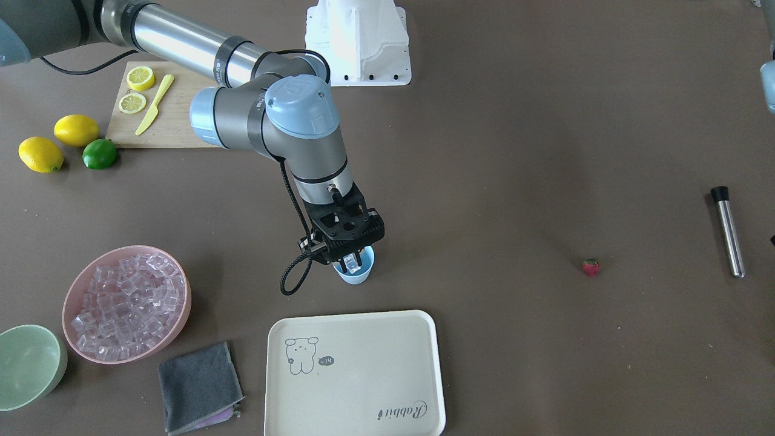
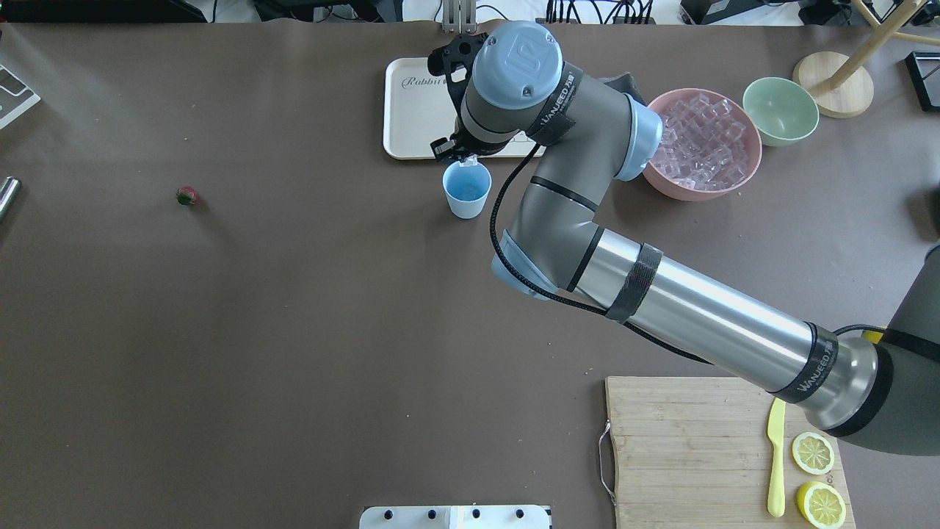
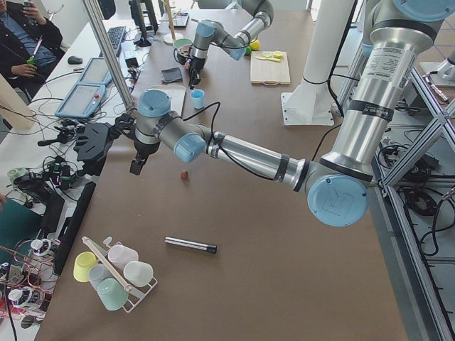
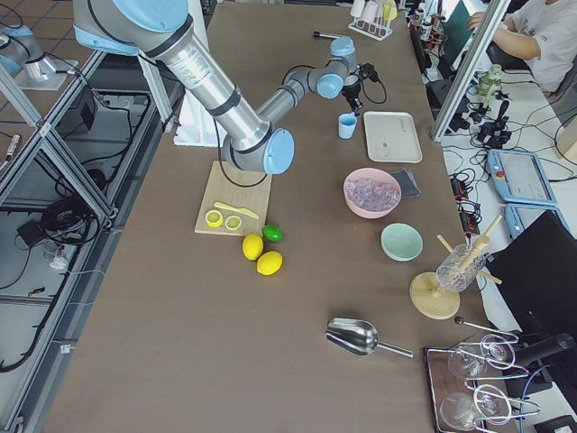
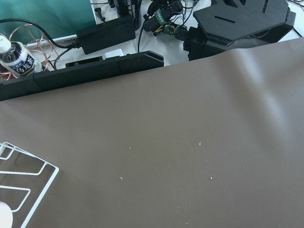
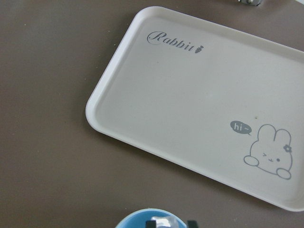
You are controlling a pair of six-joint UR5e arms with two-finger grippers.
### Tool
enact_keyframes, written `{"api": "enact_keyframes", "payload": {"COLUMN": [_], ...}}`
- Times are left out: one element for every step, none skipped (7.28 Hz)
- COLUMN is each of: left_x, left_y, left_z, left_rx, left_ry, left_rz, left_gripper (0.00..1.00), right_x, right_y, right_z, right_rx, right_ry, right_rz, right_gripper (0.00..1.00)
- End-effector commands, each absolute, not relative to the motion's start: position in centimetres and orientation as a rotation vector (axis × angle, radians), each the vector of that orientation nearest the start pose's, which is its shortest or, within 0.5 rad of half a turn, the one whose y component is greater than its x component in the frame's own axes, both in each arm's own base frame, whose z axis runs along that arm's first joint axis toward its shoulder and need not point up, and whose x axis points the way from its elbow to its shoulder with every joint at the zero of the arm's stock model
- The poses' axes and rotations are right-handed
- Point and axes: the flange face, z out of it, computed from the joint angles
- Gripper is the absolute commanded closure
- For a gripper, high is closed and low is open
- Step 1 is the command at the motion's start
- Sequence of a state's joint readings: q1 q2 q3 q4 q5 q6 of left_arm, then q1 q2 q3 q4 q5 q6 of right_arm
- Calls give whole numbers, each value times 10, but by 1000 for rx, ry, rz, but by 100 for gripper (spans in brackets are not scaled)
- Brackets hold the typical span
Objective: Mash ice and strawberries in cup
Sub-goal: 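Lower the right gripper and release the ice cube into the cup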
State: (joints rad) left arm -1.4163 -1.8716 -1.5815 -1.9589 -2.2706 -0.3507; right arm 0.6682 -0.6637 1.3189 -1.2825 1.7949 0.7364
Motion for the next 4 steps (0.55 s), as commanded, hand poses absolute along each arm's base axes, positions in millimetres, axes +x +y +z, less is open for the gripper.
{"api": "enact_keyframes", "payload": {"left_x": [28,28,29,28], "left_y": [-627,-626,-627,-631], "left_z": [441,438,435,437], "left_rx": [479,484,488,482], "left_ry": [820,824,825,821], "left_rz": [66,69,71,67], "left_gripper": [2,2,2,2], "right_x": [-551,-550,-544,-533], "right_y": [-563,-562,-565,-573], "right_z": [162,160,156,155], "right_rx": [492,495,501,494], "right_ry": [-835,-838,-841,-851], "right_rz": [-278,-286,-280,-273], "right_gripper": [1,0,0,0]}}
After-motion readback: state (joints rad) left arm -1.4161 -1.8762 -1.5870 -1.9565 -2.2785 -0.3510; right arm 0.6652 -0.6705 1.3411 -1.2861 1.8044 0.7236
